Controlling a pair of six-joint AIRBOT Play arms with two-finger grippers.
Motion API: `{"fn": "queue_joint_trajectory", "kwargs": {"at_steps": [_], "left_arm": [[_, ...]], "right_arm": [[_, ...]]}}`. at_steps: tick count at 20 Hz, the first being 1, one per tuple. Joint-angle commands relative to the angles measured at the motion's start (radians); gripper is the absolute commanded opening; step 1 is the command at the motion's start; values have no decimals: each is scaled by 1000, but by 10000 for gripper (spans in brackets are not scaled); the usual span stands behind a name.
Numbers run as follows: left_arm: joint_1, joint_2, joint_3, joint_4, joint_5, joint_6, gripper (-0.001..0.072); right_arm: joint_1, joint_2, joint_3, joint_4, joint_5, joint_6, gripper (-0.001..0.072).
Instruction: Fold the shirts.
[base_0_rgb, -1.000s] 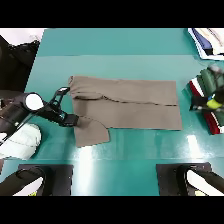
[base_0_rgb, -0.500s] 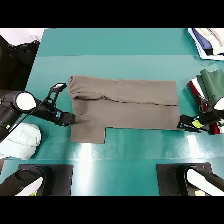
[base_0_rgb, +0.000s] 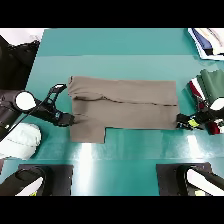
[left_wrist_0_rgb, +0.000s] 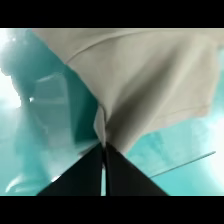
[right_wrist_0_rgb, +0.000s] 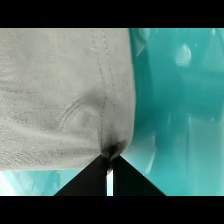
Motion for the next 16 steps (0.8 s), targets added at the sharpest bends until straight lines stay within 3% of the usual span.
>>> {"fn": "queue_joint_trajectory", "kwargs": {"at_steps": [1,5,9,12,16], "left_arm": [[0,5,63,161,-152,-30,28],[0,126,142,185,-235,-65,29],[0,206,155,118,-299,-88,30],[0,206,155,111,-184,-88,30],[0,202,155,145,85,-88,30]], "right_arm": [[-13,83,2,-5,124,-13,17],[-66,253,2,-4,312,-14,17],[-60,373,3,6,357,-12,17],[-18,411,26,6,296,8,17],[57,352,152,6,204,43,17]]}}
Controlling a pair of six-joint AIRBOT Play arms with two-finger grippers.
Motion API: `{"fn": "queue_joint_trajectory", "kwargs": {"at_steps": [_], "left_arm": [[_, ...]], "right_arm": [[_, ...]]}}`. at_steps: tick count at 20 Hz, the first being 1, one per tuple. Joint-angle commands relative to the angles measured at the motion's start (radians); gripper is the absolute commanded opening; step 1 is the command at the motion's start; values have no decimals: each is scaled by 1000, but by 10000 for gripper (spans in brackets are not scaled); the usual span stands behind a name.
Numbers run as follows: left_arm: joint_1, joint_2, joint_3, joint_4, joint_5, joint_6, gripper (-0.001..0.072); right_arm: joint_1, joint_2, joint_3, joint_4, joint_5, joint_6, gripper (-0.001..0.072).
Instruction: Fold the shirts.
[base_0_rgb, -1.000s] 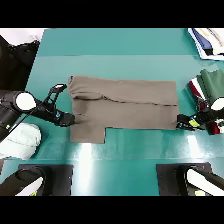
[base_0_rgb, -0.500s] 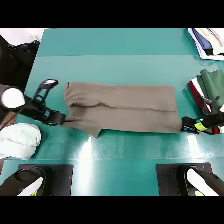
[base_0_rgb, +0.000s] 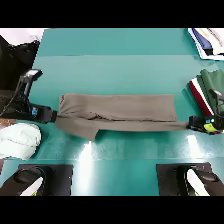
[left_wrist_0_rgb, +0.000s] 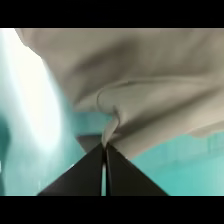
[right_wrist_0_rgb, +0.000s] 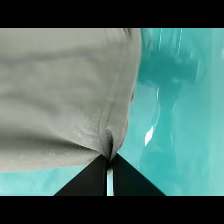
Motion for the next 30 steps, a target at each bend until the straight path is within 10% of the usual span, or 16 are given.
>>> {"fn": "queue_joint_trajectory", "kwargs": {"at_steps": [1,19,20,21,22,23,28,30], "left_arm": [[1,-3,2,29,232,-3,30],[3,-406,0,234,596,-181,32],[3,-406,2,235,610,-190,80],[3,-406,9,237,612,-191,384],[3,-405,24,238,608,-201,607],[3,-405,49,238,594,-205,620],[3,-405,186,187,455,-204,615],[3,-406,188,168,420,-198,173]], "right_arm": [[69,-60,109,3,-71,26,17],[149,-639,332,4,-430,27,20],[150,-639,332,4,-453,27,21],[149,-637,335,5,-475,26,58],[149,-639,351,3,-474,24,294],[139,-639,378,5,-457,0,500],[-9,-684,550,219,-195,-200,507],[-83,-761,577,269,-70,-237,507]]}}
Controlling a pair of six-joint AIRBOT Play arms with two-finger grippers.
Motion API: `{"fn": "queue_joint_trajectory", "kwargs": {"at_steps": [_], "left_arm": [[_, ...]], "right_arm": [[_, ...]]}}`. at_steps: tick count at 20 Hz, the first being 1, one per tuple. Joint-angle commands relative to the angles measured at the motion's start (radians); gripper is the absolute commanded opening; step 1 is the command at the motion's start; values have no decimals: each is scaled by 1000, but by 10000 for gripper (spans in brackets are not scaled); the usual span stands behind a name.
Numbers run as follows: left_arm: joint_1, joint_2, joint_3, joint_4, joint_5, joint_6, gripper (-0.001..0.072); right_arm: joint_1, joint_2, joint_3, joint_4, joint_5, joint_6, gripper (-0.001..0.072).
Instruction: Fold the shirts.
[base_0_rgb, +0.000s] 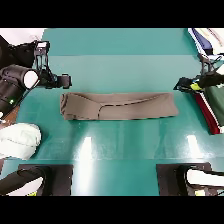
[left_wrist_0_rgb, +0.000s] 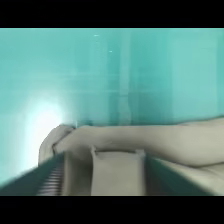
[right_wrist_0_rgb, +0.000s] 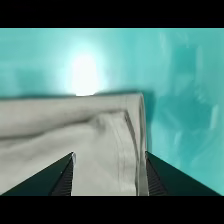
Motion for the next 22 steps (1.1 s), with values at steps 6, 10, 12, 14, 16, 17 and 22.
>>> {"fn": "queue_joint_trajectory", "kwargs": {"at_steps": [6,10,12,14,16,17,22], "left_arm": [[0,-1,33,-101,-149,51,38],[0,-2,33,-139,-151,48,38],[0,-5,32,-165,-150,48,38],[-2,-6,30,-184,-150,48,38],[-15,-6,27,-202,-149,48,32],[-28,-6,27,-202,-148,48,31],[-164,-45,28,-233,-55,47,30]], "right_arm": [[-212,-262,57,208,280,-152,506],[-209,-308,57,215,283,-171,504],[-188,-327,57,232,285,-179,502],[-159,-350,57,233,285,-179,469],[-126,-369,57,233,286,-181,451],[-110,-373,57,234,286,-183,434],[-61,-347,57,308,285,-265,20]]}}
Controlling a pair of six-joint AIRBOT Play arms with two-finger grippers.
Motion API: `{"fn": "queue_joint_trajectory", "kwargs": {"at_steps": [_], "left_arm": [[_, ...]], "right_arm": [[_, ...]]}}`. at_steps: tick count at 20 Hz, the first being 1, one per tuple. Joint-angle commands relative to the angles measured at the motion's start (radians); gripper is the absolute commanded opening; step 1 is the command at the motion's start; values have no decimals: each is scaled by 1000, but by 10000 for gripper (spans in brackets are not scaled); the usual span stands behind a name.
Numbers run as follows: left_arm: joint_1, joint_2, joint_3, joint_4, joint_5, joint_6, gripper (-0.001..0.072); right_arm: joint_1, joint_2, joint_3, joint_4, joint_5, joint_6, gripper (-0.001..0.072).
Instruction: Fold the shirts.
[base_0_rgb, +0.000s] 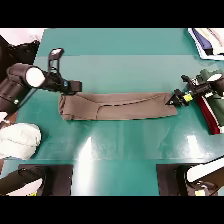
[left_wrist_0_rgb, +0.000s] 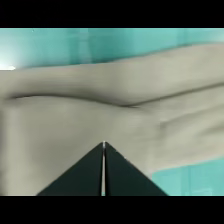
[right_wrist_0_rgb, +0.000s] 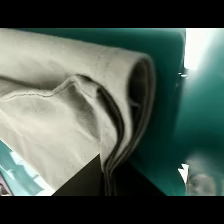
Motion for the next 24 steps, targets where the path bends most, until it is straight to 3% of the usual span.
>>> {"fn": "queue_joint_trajectory", "kwargs": {"at_steps": [1,6,10,19,22,24], "left_arm": [[-97,-55,1,-61,88,0,30],[-217,-274,21,-198,219,41,30],[-233,-460,121,-323,216,128,30],[-232,-502,171,-285,268,127,30],[-232,-492,220,-235,185,127,30],[-232,-453,282,-100,112,115,29]], "right_arm": [[23,32,2,117,2,-56,19],[50,228,3,380,-23,-59,18],[159,364,109,388,-21,-56,17],[438,403,290,366,-95,51,17],[488,401,290,367,-118,61,16],[523,401,290,367,-139,66,16]]}}
